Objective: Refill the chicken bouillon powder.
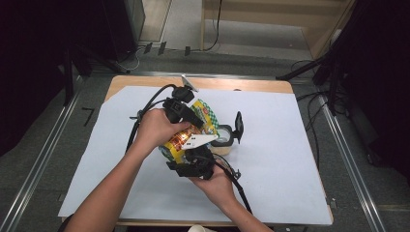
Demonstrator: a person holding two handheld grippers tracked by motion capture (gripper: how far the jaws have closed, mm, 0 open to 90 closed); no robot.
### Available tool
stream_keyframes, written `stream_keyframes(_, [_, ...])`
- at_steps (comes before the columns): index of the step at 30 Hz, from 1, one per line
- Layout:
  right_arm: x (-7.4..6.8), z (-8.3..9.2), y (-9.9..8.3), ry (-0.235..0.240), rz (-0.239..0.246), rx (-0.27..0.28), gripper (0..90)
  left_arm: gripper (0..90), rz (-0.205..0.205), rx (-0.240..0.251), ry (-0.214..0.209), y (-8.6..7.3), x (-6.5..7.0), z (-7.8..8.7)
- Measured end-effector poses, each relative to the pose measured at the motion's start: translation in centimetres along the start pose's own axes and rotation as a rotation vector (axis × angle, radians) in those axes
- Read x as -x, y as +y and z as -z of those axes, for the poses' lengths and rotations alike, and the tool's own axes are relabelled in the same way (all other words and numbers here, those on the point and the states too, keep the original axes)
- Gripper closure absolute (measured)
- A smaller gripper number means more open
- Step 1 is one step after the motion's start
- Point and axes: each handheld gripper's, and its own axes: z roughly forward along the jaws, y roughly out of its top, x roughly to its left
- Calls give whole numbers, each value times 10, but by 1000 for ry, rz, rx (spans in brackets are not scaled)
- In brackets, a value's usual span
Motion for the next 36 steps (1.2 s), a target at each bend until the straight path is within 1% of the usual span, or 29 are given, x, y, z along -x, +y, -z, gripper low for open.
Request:
stream_keyframes(6, [0,0,1,20,-13,15,559,784,-12,-6,11,2,3,1])
stream_keyframes(10, [0,0,2,35,-16,30,556,782,-6,-13,-1,4,2,1])
stream_keyframes(14, [0,-1,3,35,-16,30,559,781,-2,-16,-4,5,2,1])
stream_keyframes(16, [0,-1,3,36,-21,31,558,780,-5,-23,-2,6,2,1])
stream_keyframes(20, [-1,0,4,38,-17,35,558,778,-9,-24,2,7,3,2])
stream_keyframes(24, [0,1,5,39,-14,36,558,777,-4,-19,-3,8,3,3])
stream_keyframes(29, [-1,3,7,38,-18,41,555,770,-10,-16,-5,10,4,4])
stream_keyframes(33, [-1,4,9,38,-18,48,558,771,-22,-18,5,12,7,5])
stream_keyframes(36, [1,4,8,46,-28,48,559,771,-34,-24,29,13,10,4])
